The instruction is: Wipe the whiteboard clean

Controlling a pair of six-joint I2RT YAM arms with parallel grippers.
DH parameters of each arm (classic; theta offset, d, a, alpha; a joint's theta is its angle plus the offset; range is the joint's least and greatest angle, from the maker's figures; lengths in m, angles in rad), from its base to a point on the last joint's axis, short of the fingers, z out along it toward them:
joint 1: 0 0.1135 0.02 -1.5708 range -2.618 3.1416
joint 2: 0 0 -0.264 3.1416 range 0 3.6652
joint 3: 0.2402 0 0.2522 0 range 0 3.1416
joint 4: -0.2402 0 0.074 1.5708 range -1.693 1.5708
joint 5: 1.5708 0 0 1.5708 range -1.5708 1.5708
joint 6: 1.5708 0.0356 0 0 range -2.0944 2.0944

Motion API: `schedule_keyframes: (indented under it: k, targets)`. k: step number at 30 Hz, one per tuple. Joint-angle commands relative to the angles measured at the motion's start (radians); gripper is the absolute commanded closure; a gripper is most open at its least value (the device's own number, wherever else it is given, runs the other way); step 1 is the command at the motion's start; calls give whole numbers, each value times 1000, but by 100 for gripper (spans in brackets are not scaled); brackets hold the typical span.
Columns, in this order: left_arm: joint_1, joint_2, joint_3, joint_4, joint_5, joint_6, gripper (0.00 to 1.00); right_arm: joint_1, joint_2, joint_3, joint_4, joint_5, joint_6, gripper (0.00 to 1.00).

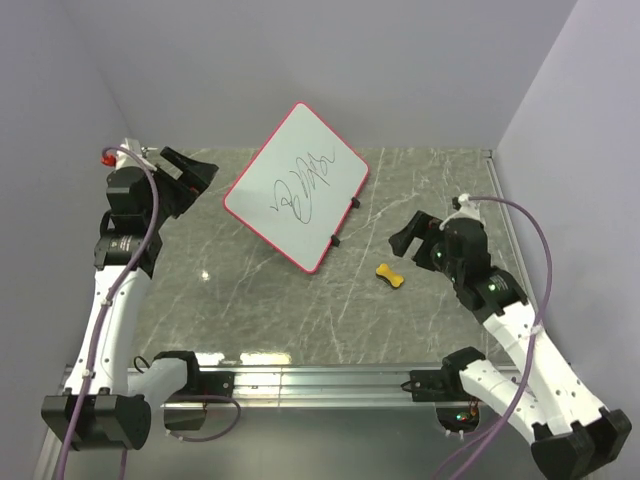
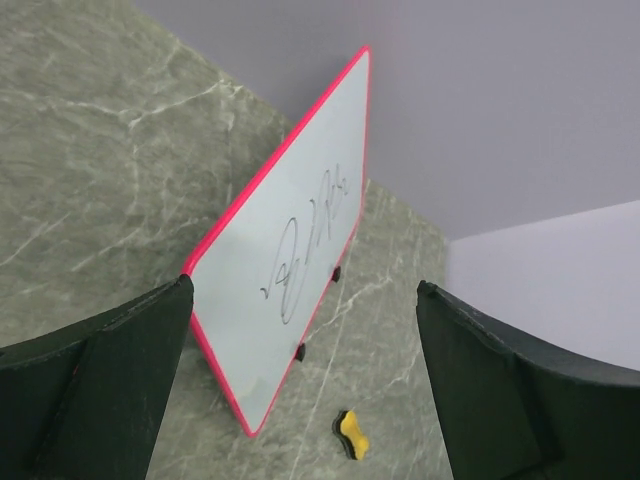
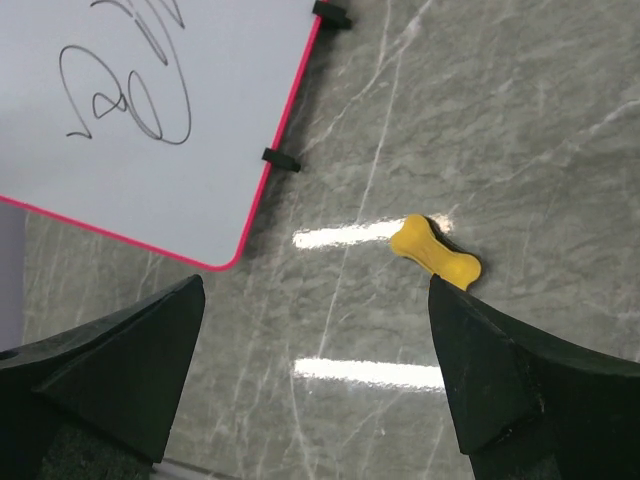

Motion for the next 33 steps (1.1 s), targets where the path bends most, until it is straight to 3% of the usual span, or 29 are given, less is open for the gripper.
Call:
schedule_keyframes:
  k: [1,3,7,9,13,23,33]
  targets:
    - [2,-2,18,74,-2,-33,1,-4,123,139,-54,-87,-47,1]
    - [2,62,30,61,33,-1,1,-2,195,236,-130,-114,-69,1]
    - [4,276,261,-256,-32,131,1,2,422,385,-261,-134,-155,1]
    - [4,317,309,-307,-42,206,1,2,496,439,-328,-124,-181,1]
    - [5,302,294,-245,19,280,1,4,703,499,-431,-92,-239,2]
    - [4,367,261,-154,118,324,1,5,851,480,-448,-85,-302,7]
    - [2,421,284,-157,130,369,2,48,993,462,-451,66,-311,9]
